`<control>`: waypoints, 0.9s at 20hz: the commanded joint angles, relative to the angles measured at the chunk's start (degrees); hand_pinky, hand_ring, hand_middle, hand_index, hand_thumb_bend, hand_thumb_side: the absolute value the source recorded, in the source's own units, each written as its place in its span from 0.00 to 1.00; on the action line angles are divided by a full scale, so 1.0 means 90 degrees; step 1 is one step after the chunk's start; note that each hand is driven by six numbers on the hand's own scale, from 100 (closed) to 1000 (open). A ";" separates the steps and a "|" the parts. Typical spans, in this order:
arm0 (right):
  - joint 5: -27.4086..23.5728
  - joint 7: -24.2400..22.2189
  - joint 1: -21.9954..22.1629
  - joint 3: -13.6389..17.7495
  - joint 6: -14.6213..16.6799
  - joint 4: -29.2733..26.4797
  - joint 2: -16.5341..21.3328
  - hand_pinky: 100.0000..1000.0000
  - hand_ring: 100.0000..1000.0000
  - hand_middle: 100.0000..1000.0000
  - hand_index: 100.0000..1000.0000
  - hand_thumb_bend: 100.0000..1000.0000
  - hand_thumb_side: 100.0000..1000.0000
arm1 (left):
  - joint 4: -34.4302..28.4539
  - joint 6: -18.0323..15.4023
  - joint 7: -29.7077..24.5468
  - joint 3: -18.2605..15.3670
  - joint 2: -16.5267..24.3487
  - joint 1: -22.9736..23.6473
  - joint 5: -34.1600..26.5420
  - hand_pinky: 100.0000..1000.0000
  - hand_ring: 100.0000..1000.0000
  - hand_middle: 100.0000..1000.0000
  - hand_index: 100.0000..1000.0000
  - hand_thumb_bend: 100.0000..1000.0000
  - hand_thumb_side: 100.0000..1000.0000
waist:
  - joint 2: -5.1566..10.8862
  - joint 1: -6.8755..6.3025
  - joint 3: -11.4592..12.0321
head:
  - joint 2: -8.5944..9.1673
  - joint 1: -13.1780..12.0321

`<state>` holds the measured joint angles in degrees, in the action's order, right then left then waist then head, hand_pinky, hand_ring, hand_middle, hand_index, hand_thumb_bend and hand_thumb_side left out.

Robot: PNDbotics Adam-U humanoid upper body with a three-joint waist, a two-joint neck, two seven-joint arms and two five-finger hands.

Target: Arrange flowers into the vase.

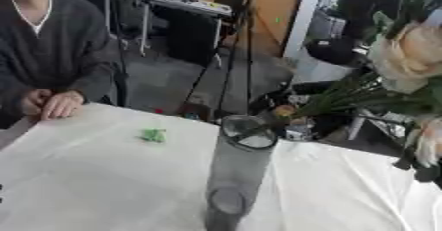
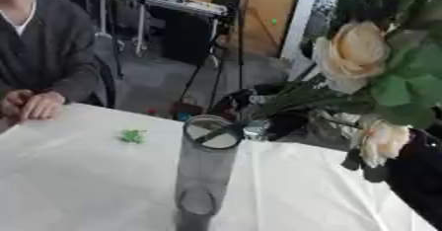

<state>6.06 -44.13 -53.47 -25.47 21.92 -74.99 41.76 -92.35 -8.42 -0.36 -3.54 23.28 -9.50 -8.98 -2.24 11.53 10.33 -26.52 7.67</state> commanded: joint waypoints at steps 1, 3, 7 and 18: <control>0.0122 -0.0871 -0.0089 0.0045 0.0946 0.0076 0.0265 0.93 1.00 0.97 0.96 0.09 0.75 | -0.0070 -0.0003 0.0030 -0.0074 0.0183 -0.0042 0.0032 0.75 0.78 0.73 0.77 1.00 0.73 | 0.0080 -0.0045 -0.0001 | 0.0101 -0.0004; 0.0138 -0.0871 -0.0083 0.0028 0.0980 0.0118 0.0259 0.93 1.00 0.97 0.96 0.09 0.75 | -0.0068 -0.0004 0.0033 -0.0077 0.0189 -0.0044 0.0034 0.75 0.78 0.73 0.77 1.00 0.73 | 0.0080 -0.0024 -0.0003 | 0.0107 -0.0004; 0.0152 -0.0871 -0.0081 0.0009 0.1025 0.0193 0.0245 0.93 1.00 0.97 0.96 0.10 0.77 | -0.0062 -0.0003 0.0036 -0.0081 0.0193 -0.0043 0.0036 0.75 0.78 0.73 0.77 1.00 0.73 | 0.0079 -0.0001 0.0002 | 0.0112 0.0002; 0.0242 -0.0871 -0.0170 0.0061 0.1083 0.0488 0.0120 0.92 1.00 0.97 0.96 0.09 0.80 | -0.0054 -0.0005 0.0044 -0.0089 0.0195 -0.0039 0.0041 0.75 0.78 0.73 0.77 1.00 0.74 | 0.0105 0.0021 0.0102 | 0.0117 0.0026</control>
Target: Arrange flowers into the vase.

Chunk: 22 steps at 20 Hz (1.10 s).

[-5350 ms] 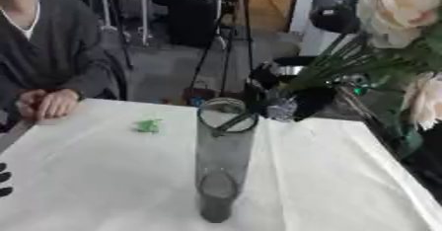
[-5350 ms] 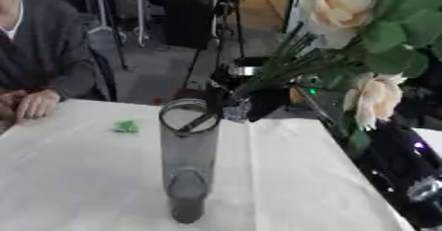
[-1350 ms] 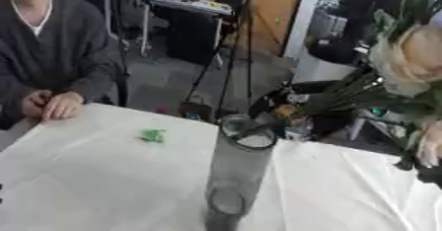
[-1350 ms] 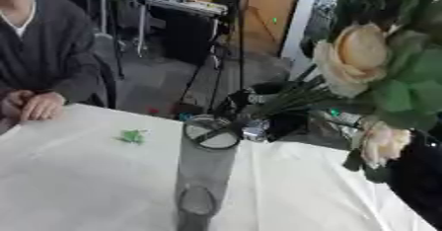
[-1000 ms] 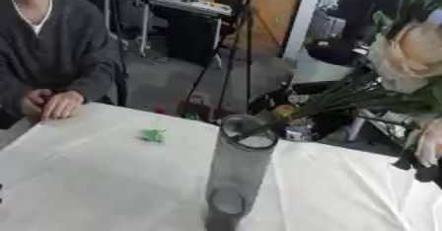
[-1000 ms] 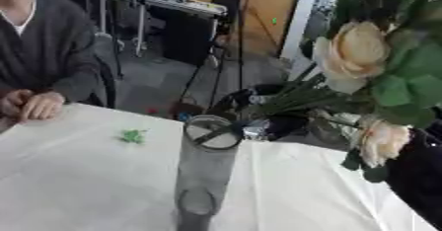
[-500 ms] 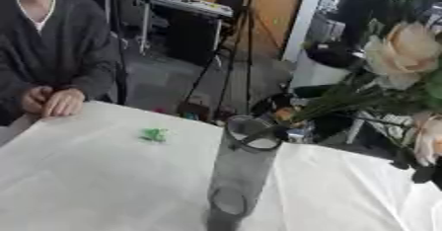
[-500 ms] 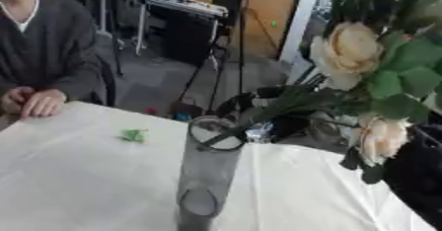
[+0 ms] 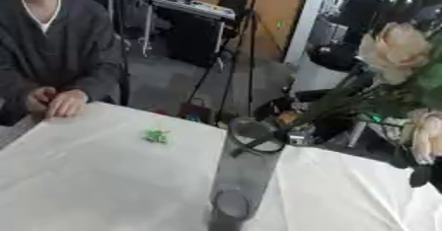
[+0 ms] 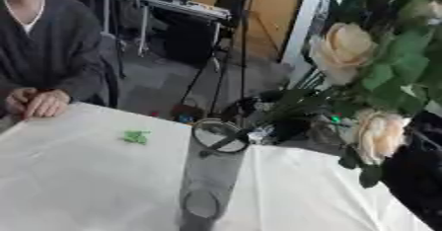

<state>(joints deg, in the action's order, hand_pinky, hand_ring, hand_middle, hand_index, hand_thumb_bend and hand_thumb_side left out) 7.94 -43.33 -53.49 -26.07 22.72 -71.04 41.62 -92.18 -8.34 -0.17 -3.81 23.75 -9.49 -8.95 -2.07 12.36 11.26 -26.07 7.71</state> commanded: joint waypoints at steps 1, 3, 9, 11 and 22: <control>0.0039 -0.0960 -0.0176 0.0135 0.1000 0.0070 0.0124 0.92 1.00 0.97 0.96 0.09 0.80 | -0.0073 -0.0016 0.0025 -0.0060 0.0144 -0.0040 0.0038 0.75 0.78 0.73 0.77 1.00 0.74 | 0.0089 -0.0071 0.0003 | 0.0066 0.0023; 0.0051 -0.0960 -0.0203 0.0154 0.1008 0.0106 0.0103 0.92 1.00 0.97 0.96 0.09 0.81 | -0.0072 -0.0016 0.0031 -0.0065 0.0142 -0.0038 0.0038 0.75 0.78 0.73 0.77 1.00 0.74 | 0.0095 -0.0071 0.0011 | 0.0070 0.0029; 0.0059 -0.0960 -0.0273 0.0197 0.1024 0.0175 0.0062 0.93 1.00 0.97 0.96 0.09 0.81 | -0.0060 -0.0016 0.0044 -0.0075 0.0149 -0.0033 0.0045 0.75 0.78 0.73 0.77 1.00 0.74 | 0.0109 -0.0048 0.0021 | 0.0073 0.0039; 0.0072 -0.0960 -0.0292 0.0206 0.1040 0.0200 0.0047 0.93 1.00 0.97 0.96 0.09 0.82 | -0.0056 -0.0016 0.0046 -0.0077 0.0149 -0.0033 0.0048 0.75 0.78 0.73 0.77 1.00 0.74 | 0.0115 -0.0038 0.0026 | 0.0079 0.0039; 0.0082 -0.0960 -0.0264 0.0261 0.1095 0.0147 0.0069 0.93 1.00 0.97 0.97 0.13 0.85 | -0.0050 -0.0016 0.0055 -0.0078 0.0148 -0.0043 0.0054 0.76 0.78 0.73 0.77 1.00 0.74 | 0.0138 -0.0018 0.0095 | 0.0090 0.0066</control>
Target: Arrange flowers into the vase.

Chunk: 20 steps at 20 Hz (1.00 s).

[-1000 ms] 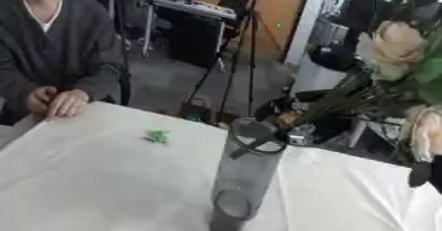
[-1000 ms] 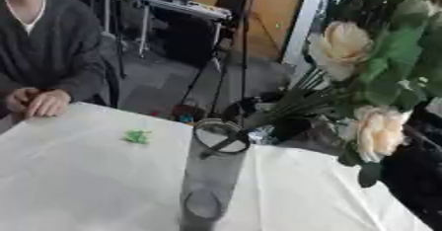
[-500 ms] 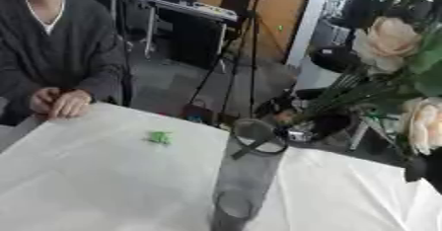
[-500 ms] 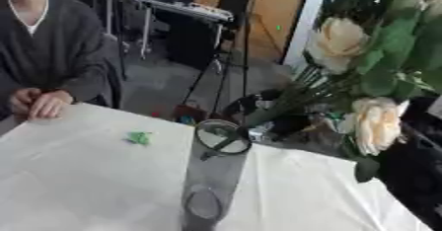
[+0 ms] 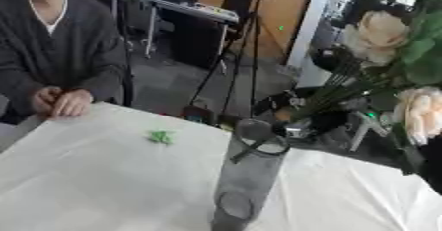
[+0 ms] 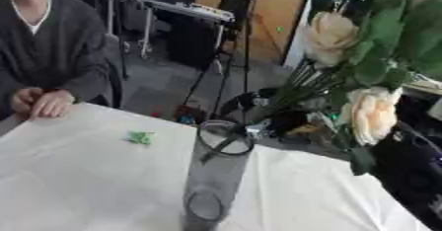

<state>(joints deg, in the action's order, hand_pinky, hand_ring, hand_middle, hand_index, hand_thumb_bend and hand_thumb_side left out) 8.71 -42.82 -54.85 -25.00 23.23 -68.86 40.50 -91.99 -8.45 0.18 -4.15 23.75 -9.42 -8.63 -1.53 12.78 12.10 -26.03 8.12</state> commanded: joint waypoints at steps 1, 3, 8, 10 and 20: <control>-0.0005 -0.1016 -0.0120 0.0146 0.1030 -0.0104 0.0188 0.93 1.00 0.97 0.97 0.13 0.85 | -0.0071 -0.0004 0.0015 -0.0040 0.0148 -0.0052 0.0018 0.76 0.78 0.73 0.77 1.00 0.74 | 0.0081 -0.0064 0.0009 | 0.0084 0.0025; -0.0007 -0.1016 -0.0143 0.0150 0.1011 -0.0112 0.0163 0.93 1.00 0.97 0.97 0.13 0.85 | -0.0072 -0.0005 0.0017 -0.0042 0.0146 -0.0055 0.0017 0.76 0.78 0.73 0.77 1.00 0.74 | 0.0086 -0.0063 0.0021 | 0.0083 0.0034; -0.0006 -0.1016 -0.0192 0.0133 0.0981 -0.0101 0.0080 0.93 1.00 0.97 0.97 0.13 0.86 | -0.0068 -0.0002 0.0020 -0.0041 0.0136 -0.0059 0.0017 0.76 0.78 0.73 0.77 1.00 0.74 | 0.0092 -0.0059 0.0051 | 0.0077 0.0047; -0.0003 -0.1016 -0.0199 0.0122 0.0973 -0.0090 0.0046 0.93 1.00 0.97 0.97 0.13 0.86 | -0.0068 -0.0003 0.0023 -0.0043 0.0132 -0.0061 0.0017 0.76 0.78 0.73 0.77 1.00 0.74 | 0.0094 -0.0060 0.0068 | 0.0074 0.0049; 0.0072 -0.1016 -0.0242 0.0037 0.1004 -0.0074 -0.0092 0.93 1.00 0.97 0.97 0.13 0.87 | -0.0060 -0.0001 0.0029 -0.0043 0.0110 -0.0061 0.0014 0.76 0.78 0.73 0.77 1.00 0.74 | 0.0098 -0.0071 0.0129 | 0.0064 0.0084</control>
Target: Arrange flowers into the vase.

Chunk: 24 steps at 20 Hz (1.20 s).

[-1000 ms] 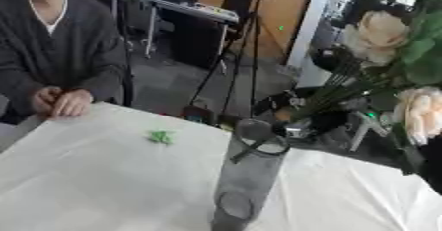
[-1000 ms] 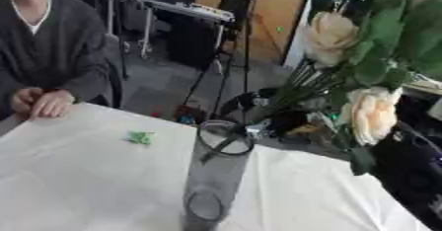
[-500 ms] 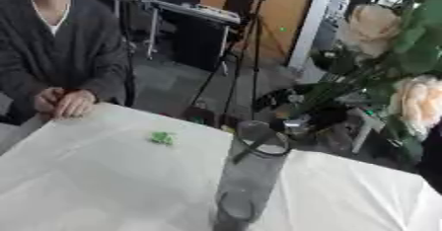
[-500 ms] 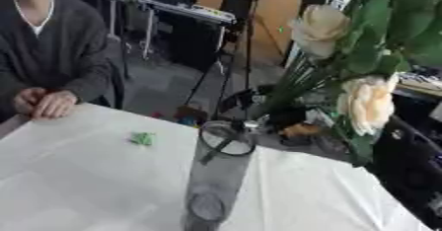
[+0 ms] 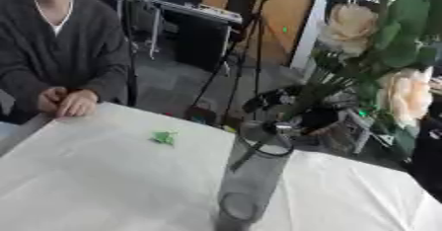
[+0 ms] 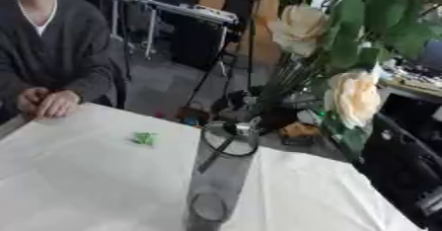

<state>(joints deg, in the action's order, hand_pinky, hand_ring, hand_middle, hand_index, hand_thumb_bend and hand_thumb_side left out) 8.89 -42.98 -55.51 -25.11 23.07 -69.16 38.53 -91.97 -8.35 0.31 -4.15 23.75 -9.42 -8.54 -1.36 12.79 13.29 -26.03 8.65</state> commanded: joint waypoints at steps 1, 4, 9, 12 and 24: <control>0.0065 -0.0999 -0.0166 0.0038 0.1028 -0.0041 0.0115 0.93 1.00 0.97 0.97 0.13 0.87 | -0.0062 -0.0012 0.0013 -0.0042 0.0108 -0.0064 0.0004 0.76 0.78 0.73 0.77 1.00 0.74 | 0.0079 -0.0072 0.0003 | 0.0065 0.0028; 0.0103 -0.0999 -0.0153 0.0015 0.1046 -0.0041 0.0096 0.93 1.00 0.97 0.97 0.13 0.87 | -0.0059 -0.0011 0.0015 -0.0045 0.0105 -0.0058 0.0004 0.76 0.78 0.73 0.77 1.00 0.74 | 0.0078 -0.0077 0.0016 | 0.0068 0.0031; 0.0038 -0.0999 -0.0155 0.0085 0.0985 -0.0033 0.0072 0.92 1.00 0.97 0.96 0.00 1.00 | -0.0054 -0.0013 0.0025 -0.0051 0.0095 -0.0050 0.0004 0.76 0.77 0.73 0.77 1.00 0.74 | 0.0070 -0.0089 0.0028 | 0.0073 0.0032; -0.0005 -0.0999 -0.0156 0.0103 0.0902 -0.0059 0.0072 0.92 1.00 0.97 0.95 0.00 1.00 | -0.0053 -0.0013 0.0025 -0.0050 0.0092 -0.0050 0.0005 0.76 0.77 0.72 0.77 1.00 0.74 | 0.0063 -0.0094 0.0032 | 0.0073 0.0034; -0.0226 -0.0999 -0.0136 0.0191 0.0594 -0.0156 0.0100 0.91 0.99 0.96 0.91 0.00 0.83 | -0.0040 -0.0015 0.0035 -0.0061 0.0092 -0.0032 0.0004 0.76 0.77 0.72 0.77 1.00 0.74 | 0.0062 -0.0117 0.0021 | 0.0081 0.0037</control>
<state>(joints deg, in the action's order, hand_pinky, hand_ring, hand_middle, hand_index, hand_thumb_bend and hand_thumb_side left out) 7.50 -44.64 -55.52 -24.62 21.41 -69.60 38.00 -91.65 -8.35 0.38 -4.16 23.73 -9.32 -8.54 -1.37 12.70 13.65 -26.03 8.73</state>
